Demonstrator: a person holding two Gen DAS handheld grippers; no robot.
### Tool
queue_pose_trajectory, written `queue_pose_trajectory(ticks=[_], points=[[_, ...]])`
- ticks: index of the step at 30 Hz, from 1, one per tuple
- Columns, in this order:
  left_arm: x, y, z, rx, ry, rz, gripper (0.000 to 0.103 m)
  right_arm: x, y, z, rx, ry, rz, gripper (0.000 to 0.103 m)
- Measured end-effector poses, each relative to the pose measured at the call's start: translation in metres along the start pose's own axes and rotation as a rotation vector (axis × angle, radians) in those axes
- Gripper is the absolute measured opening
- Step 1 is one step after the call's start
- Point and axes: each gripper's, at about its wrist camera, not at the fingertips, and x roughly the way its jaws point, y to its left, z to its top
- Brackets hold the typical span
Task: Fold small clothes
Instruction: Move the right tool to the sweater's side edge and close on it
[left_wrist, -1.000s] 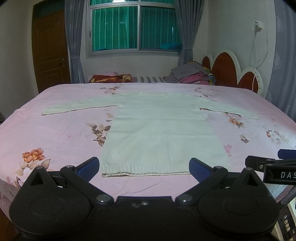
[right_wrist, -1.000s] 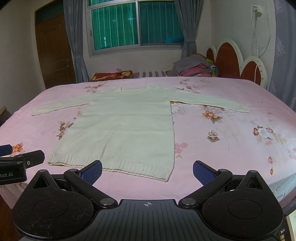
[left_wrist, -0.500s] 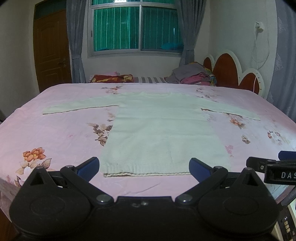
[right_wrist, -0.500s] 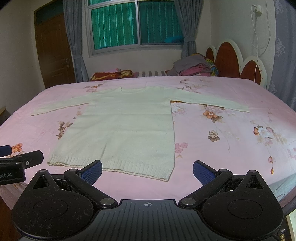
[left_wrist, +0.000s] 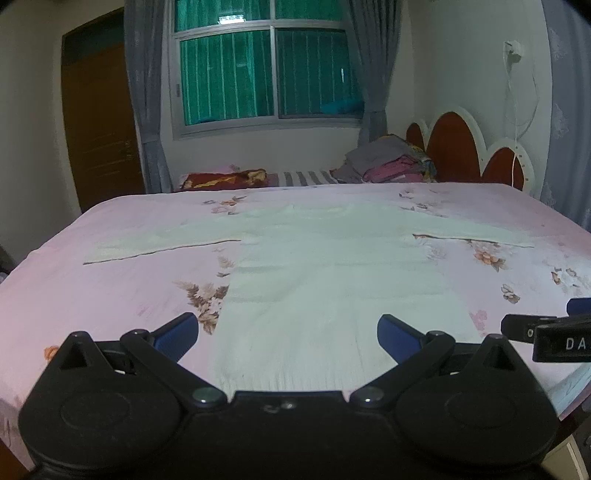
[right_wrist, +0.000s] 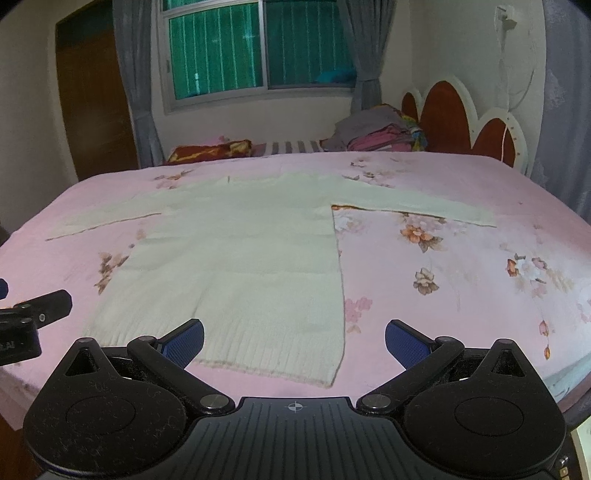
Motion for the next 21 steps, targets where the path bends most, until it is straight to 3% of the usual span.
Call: queue_pose_trajectory(ticks=[12, 21], points=[[0.072, 0.011, 0.033, 0.065, 0.041, -0.007, 0.103, 0.062, -0.003, 0.037, 0.037, 0.017, -0.075, 0.103], [0.121, 0.016, 0.064, 0.071, 0.024, -0.142, 0.103, 0.098, -0.009, 0.071, 0.1, 0.002, -0.17, 0.103]])
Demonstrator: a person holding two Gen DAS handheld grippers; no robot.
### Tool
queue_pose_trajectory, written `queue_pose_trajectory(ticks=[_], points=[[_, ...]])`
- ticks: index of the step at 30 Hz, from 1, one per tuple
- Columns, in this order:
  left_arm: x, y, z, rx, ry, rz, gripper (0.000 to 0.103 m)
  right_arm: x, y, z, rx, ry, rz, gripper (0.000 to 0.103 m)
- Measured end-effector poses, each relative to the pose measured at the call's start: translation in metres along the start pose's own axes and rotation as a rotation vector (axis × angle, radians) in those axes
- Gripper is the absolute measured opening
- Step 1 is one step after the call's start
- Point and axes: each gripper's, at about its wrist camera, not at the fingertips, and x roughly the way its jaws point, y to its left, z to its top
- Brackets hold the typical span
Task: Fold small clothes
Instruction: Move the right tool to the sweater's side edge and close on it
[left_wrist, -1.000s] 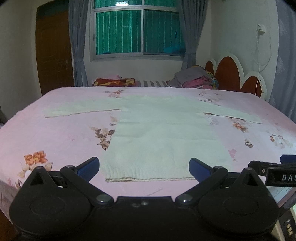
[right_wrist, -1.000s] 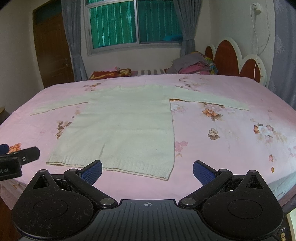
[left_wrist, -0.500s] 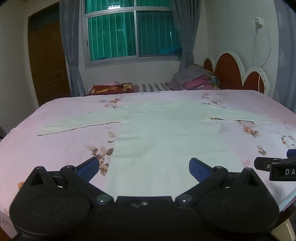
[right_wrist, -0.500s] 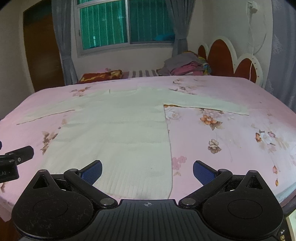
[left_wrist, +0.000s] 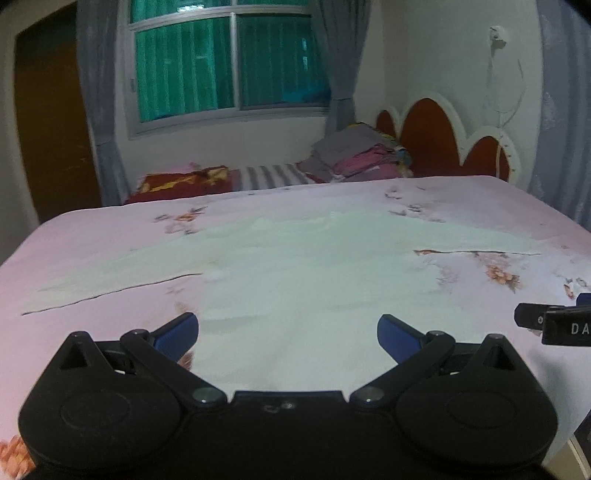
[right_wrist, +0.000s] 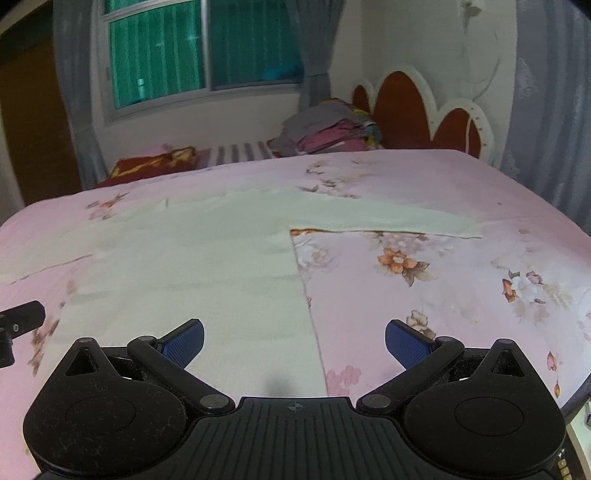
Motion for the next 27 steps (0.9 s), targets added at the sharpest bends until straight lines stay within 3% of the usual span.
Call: queue_pose_trajectory(ticks=[4, 10, 14, 18, 27], points=[[0.018, -0.016, 0.007, 0.1, -0.026, 0.002, 0.103, 0.008, -0.005, 0.011, 0.019, -0.007, -0.042, 0.103], [0.05, -0.027, 0.028, 0.036, 0.014, -0.098, 0.103, 0.026, -0.026, 0.029, 0.043, -0.009, -0.077, 0.103], [0.072, -0.044, 0.048, 0.088, -0.016, -0.065, 0.103, 0.048, -0.051, 0.046, 0.058, -0.014, -0.083, 0.103], [0.096, -0.053, 0.071, 0.023, -0.052, -0.083, 0.103, 0.081, -0.083, 0.066, 0.08, -0.022, -0.082, 0.103], [0.17, -0.08, 0.101, 0.003, -0.012, 0.015, 0.103, 0.162, -0.189, 0.115, 0.215, -0.052, -0.119, 0.102]])
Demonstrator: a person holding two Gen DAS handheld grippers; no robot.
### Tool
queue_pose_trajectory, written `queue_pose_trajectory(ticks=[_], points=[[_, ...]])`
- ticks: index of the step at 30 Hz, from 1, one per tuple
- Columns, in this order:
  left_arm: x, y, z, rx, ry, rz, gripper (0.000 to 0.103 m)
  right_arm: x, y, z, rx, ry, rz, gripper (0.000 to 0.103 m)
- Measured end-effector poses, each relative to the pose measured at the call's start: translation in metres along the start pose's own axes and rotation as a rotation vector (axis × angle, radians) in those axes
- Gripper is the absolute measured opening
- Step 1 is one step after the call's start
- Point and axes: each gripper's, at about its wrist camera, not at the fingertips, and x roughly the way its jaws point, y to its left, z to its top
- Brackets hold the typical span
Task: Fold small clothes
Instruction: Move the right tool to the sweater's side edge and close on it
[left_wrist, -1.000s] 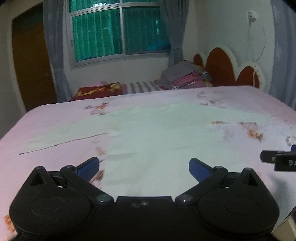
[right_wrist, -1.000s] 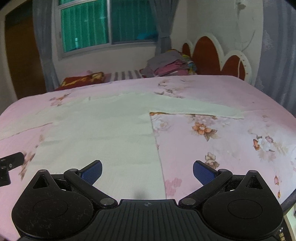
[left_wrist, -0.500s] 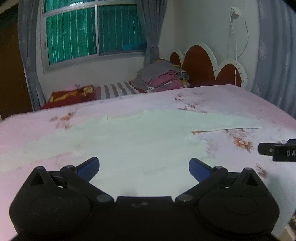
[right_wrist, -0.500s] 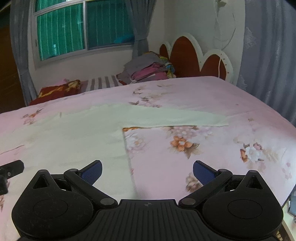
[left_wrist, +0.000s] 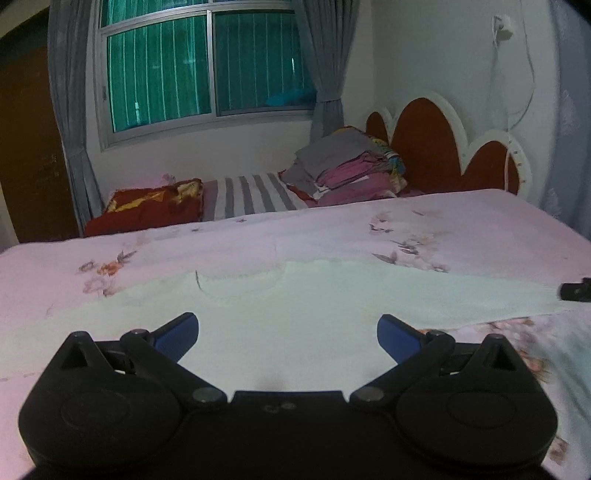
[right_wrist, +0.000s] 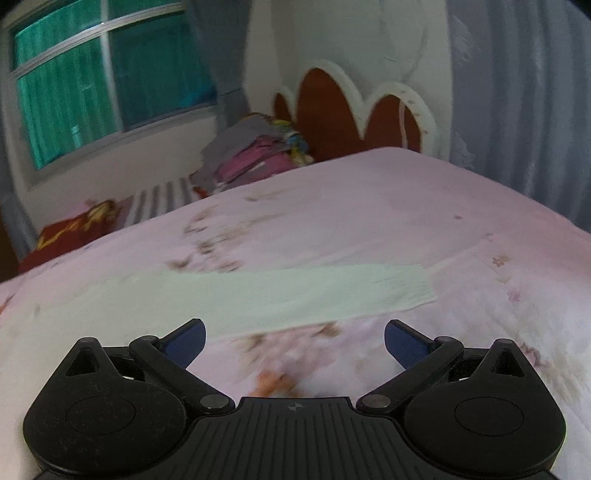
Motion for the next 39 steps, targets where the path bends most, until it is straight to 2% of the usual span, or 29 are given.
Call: queue_pose_trajectory(ticks=[1, 2, 3, 4, 8, 12, 15, 17, 22, 26, 30, 33, 34, 35, 36, 37, 39], points=[[0.006, 0.002, 0.001, -0.006, 0.004, 0.014, 0.103, 0.011, -0.012, 0.004, 0.023, 0.001, -0.007, 0.102], [0.012, 0.004, 0.003, -0.017, 0.012, 0.021, 0.103, 0.02, -0.023, 0.007, 0.044, 0.003, -0.015, 0.089], [0.018, 0.007, 0.006, -0.032, 0.021, 0.026, 0.103, 0.03, -0.033, 0.008, 0.065, 0.013, -0.019, 0.048], [0.023, 0.01, 0.007, -0.042, 0.026, 0.033, 0.103, 0.04, -0.042, 0.009, 0.089, 0.037, -0.029, 0.038], [0.036, 0.022, 0.01, -0.069, 0.048, 0.082, 0.103, 0.074, -0.086, 0.009, 0.216, 0.085, -0.035, 0.037], [0.044, 0.031, 0.009, -0.13, 0.07, 0.083, 0.103, 0.095, -0.118, 0.006, 0.302, 0.12, -0.05, 0.037], [0.047, 0.037, 0.007, -0.171, 0.084, 0.076, 0.103, 0.106, -0.138, 0.003, 0.384, 0.132, -0.02, 0.037], [0.048, 0.038, 0.008, -0.178, 0.089, 0.069, 0.103, 0.107, -0.144, 0.002, 0.401, 0.126, -0.006, 0.037], [0.047, 0.047, 0.012, -0.206, 0.066, 0.112, 0.103, 0.109, -0.153, 0.004, 0.439, 0.101, 0.028, 0.037], [0.042, 0.066, 0.015, -0.261, 0.036, 0.135, 0.103, 0.105, -0.166, -0.001, 0.551, 0.069, 0.057, 0.037], [0.042, 0.084, 0.012, -0.269, 0.04, 0.138, 0.103, 0.105, -0.169, -0.004, 0.64, 0.082, 0.114, 0.037], [0.042, 0.101, 0.007, -0.288, 0.048, 0.143, 0.103, 0.103, -0.163, 0.0, 0.618, 0.089, 0.109, 0.037], [0.042, 0.107, 0.005, -0.289, 0.051, 0.149, 0.103, 0.104, -0.165, 0.001, 0.623, 0.082, 0.099, 0.03], [0.043, 0.113, 0.003, -0.288, 0.057, 0.148, 0.103, 0.104, -0.17, 0.001, 0.638, 0.081, 0.069, 0.009], [0.046, 0.12, 0.001, -0.285, 0.076, 0.134, 0.103, 0.106, -0.175, 0.001, 0.661, 0.089, 0.036, 0.003], [0.048, 0.124, -0.003, -0.278, 0.099, 0.121, 0.103, 0.106, -0.178, 0.001, 0.684, 0.086, 0.037, 0.003], [0.057, 0.14, -0.011, -0.265, 0.152, 0.108, 0.103, 0.104, -0.17, 0.007, 0.627, 0.089, 0.002, 0.003]])
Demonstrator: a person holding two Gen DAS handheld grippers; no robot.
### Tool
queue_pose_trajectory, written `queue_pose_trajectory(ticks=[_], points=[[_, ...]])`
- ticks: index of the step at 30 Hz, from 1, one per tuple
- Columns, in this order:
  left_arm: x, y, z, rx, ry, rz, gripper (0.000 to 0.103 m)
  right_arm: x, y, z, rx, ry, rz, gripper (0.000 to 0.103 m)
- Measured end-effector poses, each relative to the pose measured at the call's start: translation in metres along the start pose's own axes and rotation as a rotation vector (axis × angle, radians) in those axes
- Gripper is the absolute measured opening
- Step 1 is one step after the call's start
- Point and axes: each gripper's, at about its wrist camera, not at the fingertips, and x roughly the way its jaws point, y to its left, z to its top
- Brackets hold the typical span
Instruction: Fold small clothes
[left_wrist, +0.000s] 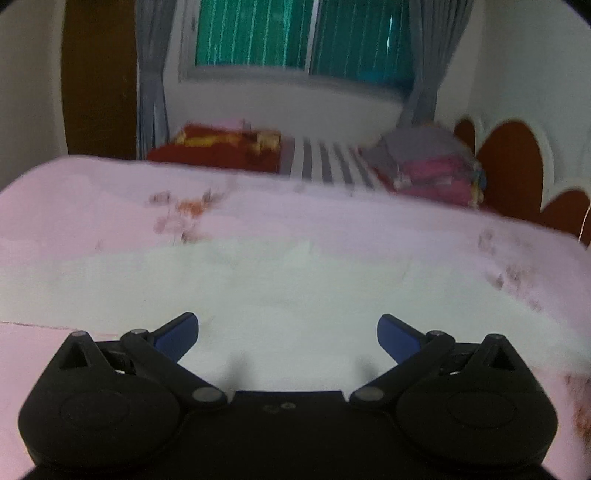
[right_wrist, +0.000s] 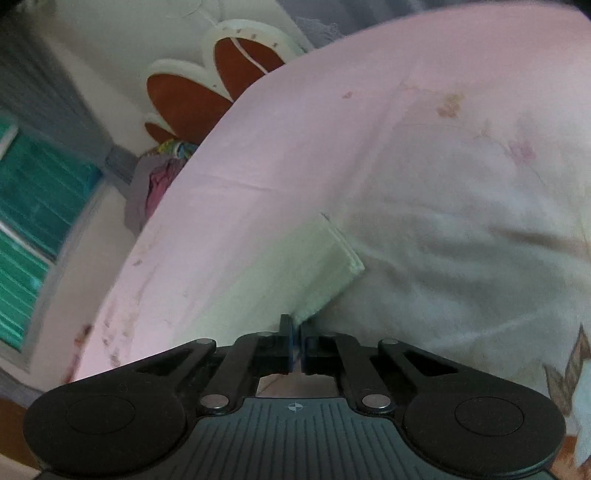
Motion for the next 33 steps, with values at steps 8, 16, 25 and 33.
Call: queue_pose_trajectory(ticks=[8, 16, 25, 33], points=[[0.027, 0.05, -0.006, 0.068, 0.073, -0.035, 0.102, -0.033, 0.111, -0.049, -0.407, -0.044, -0.019, 0.002], [0.033, 0.11, -0.016, 0.075, 0.145, -0.02, 0.103, -0.035, 0.25, -0.187, -0.736, 0.058, 0.166, 0.002], [0.034, 0.163, -0.039, 0.051, 0.254, -0.021, 0.103, -0.024, 0.332, -0.343, -0.989, 0.188, 0.325, 0.002], [0.031, 0.155, -0.051, 0.148, 0.256, 0.014, 0.103, -0.001, 0.366, -0.42, -1.102, 0.263, 0.389, 0.003]])
